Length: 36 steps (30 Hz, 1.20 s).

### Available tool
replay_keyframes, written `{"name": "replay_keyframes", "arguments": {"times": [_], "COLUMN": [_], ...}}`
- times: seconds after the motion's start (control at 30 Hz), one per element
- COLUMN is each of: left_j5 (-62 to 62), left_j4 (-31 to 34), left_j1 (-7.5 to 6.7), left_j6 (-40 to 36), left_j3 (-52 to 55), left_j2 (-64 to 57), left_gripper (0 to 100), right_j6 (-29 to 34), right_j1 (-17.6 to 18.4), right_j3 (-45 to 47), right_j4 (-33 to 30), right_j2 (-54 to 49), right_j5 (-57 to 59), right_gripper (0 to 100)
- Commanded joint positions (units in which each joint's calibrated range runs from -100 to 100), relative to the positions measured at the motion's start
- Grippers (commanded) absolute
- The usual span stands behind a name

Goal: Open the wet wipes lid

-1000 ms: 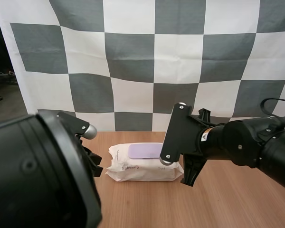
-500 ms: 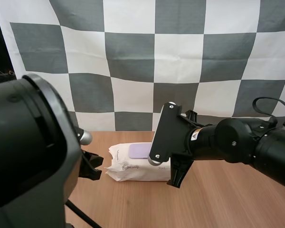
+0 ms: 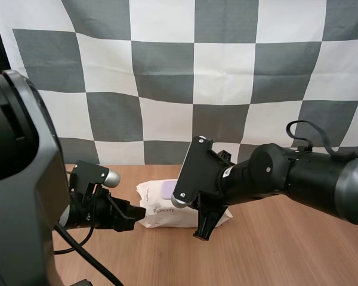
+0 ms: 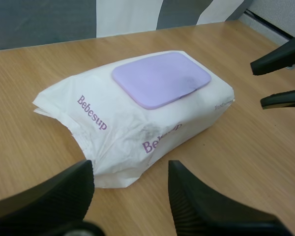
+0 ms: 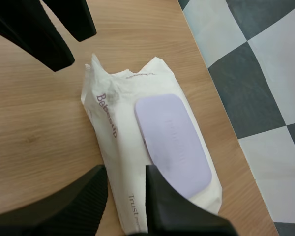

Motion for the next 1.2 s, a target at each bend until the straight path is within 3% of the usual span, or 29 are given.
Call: {"name": "replay_keyframes", "arguments": {"times": [0.0, 0.23, 0.3, 0.43, 0.53, 0.67, 0.83, 0.93, 1.17], "left_j5": [0.0, 0.0, 0.0, -4.4, -13.0, -21.0, -28.4, -29.5, -35.9], "left_j4": [-0.9, -3.0, -1.6, -0.8, -1.3, -2.3, -3.3, -4.4, -4.6], "left_j1": [-0.14, -0.14, -0.92, -4.74, -8.75, -12.81, -15.94, -16.57, -16.58], "left_j6": [1.1, 1.1, 1.1, 1.1, 1.1, 1.1, 1.1, 1.1, 1.1], "left_j3": [0.0, -0.8, -2.6, -3.9, -4.6, -5.2, -5.6, -5.8, -9.1], "left_j2": [2.9, 8.0, 10.0, 10.7, 10.7, 10.7, 10.7, 10.7, 10.7], "left_gripper": [77, 77, 77, 77, 77, 77, 77, 77, 77], "right_j6": [0.0, 0.0, -0.2, -0.2, -0.2, -0.2, -0.2, -0.2, -0.2], "right_j1": [1.8, 1.9, 1.9, 1.9, 1.9, 1.9, 1.9, 1.9, 1.9], "right_j3": [-0.1, -0.1, -0.2, -0.8, -1.3, -1.3, -1.3, -1.3, -1.3], "right_j4": [0.0, -0.1, -0.1, -0.1, -0.1, -0.1, -0.1, -0.1, -0.1], "right_j2": [3.8, 7.8, 10.2, 10.9, 10.9, 10.9, 10.9, 10.9, 10.9], "right_j5": [-4.2, -9.2, -11.4, -11.8, -11.8, -12.0, -12.0, -12.0, -12.0], "right_gripper": [46, 46, 46, 46, 46, 46, 46, 46, 46]}}
